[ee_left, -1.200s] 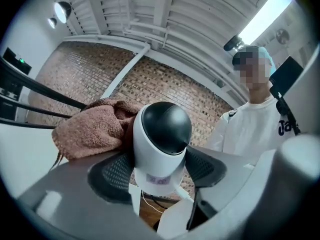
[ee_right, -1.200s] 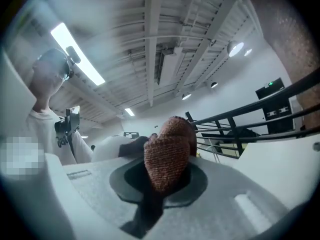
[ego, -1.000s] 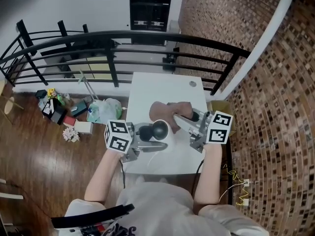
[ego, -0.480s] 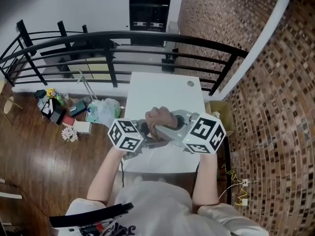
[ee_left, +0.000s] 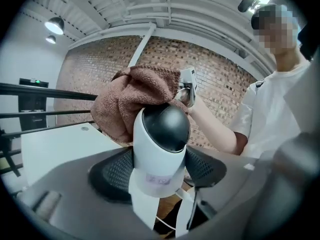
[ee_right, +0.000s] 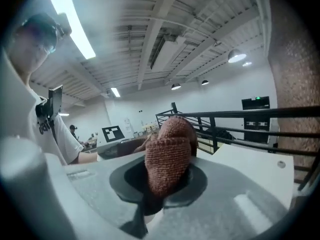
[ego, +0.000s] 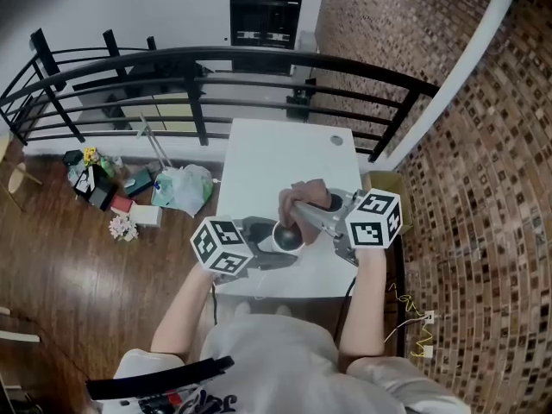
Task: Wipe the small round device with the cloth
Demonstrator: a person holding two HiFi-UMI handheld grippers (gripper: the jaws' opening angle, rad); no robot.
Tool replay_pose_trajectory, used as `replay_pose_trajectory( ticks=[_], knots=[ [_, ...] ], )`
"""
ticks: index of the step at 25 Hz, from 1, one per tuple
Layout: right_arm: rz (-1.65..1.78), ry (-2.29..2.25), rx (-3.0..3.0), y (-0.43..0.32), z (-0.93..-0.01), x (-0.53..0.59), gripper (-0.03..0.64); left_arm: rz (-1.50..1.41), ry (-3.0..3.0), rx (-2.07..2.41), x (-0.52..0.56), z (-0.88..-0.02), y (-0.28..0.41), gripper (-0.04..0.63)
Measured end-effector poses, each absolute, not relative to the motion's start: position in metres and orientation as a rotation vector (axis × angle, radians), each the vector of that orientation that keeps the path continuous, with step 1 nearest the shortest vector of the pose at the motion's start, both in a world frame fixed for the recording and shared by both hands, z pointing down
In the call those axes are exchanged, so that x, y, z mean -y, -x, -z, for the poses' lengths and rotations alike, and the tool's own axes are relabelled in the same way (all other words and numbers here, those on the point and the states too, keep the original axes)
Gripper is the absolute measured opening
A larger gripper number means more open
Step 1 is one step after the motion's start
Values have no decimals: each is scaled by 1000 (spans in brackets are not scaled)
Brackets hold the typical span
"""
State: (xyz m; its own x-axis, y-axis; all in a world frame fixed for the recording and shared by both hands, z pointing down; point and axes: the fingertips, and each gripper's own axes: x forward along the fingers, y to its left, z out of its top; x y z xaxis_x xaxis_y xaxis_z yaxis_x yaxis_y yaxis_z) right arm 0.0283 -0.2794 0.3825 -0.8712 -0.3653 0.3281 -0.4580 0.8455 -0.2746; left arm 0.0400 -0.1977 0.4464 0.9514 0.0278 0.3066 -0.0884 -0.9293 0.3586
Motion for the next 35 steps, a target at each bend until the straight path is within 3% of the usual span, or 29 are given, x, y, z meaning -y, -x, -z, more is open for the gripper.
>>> replay_pose_trajectory(
  ticks=[10,18,23,31,35],
  knots=[
    [-785,-480,2947,-24,-407,274,28,-40,-2659,-120,187,-397,-30,347],
    [-279,-460,3013,-27,-315,238,28,187,-2472,193,241,-411,-11,347],
    [-213,-239,2913,19,-335,206,28,253,-2468,239,244,-394,-10,347],
    [-447,-567,2948,-22,-343,247,28,212,-2506,38,208,-389,-11,347],
    [-671,-458,2949,-22,-368,247,28,155,-2559,-115,180,-387,-20,347]
  ],
)
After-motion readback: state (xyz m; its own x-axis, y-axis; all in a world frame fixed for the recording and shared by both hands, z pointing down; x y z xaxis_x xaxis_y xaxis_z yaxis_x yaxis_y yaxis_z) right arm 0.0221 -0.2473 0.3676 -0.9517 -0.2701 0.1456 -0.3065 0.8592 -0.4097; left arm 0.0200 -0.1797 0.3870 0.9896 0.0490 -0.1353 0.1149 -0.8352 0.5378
